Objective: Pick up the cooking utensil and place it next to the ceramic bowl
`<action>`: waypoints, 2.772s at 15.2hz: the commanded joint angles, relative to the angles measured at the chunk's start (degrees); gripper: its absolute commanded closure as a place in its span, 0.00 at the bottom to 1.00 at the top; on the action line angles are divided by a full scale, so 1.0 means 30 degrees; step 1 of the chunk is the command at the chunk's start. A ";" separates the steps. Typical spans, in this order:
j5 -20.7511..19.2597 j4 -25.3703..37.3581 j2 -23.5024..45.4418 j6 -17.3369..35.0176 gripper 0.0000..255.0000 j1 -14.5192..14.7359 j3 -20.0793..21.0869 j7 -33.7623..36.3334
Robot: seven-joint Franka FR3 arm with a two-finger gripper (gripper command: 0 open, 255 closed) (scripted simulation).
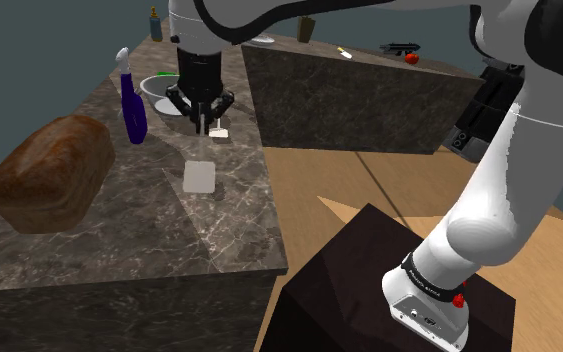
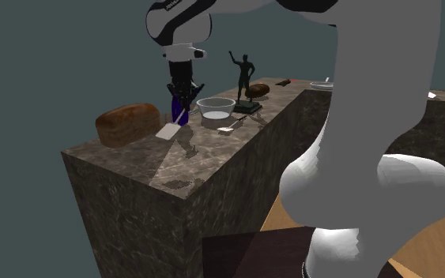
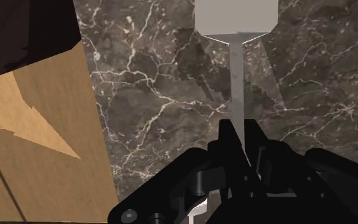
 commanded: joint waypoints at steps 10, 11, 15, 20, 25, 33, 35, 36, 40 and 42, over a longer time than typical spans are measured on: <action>-0.0145 0.1547 0.1110 -0.0146 1.00 -0.2530 -0.1758 -0.4427; -0.0203 0.1833 0.1325 -0.0208 1.00 -0.2721 -0.1909 -0.4788; -0.0546 0.3569 0.2594 -0.0645 1.00 -0.3535 -0.2597 -0.6431; -0.0676 0.2475 0.2740 0.0567 1.00 -0.3593 -0.2654 -0.6285; -0.0868 0.1525 0.2995 0.1734 1.00 -0.3607 -0.2734 -0.6109; -0.1299 0.0275 0.3609 0.3515 1.00 -0.3557 -0.2912 -0.5760; -0.1429 0.0012 0.3799 0.3944 1.00 -0.3531 -0.2968 -0.5661; -0.1497 -0.0113 0.3900 0.4156 1.00 -0.3516 -0.2998 -0.5609; -0.1788 -0.0564 0.4334 0.4989 1.00 -0.3443 -0.3132 -0.5393; -0.1944 -0.0761 0.4570 0.5397 1.00 -0.3398 -0.3208 -0.5279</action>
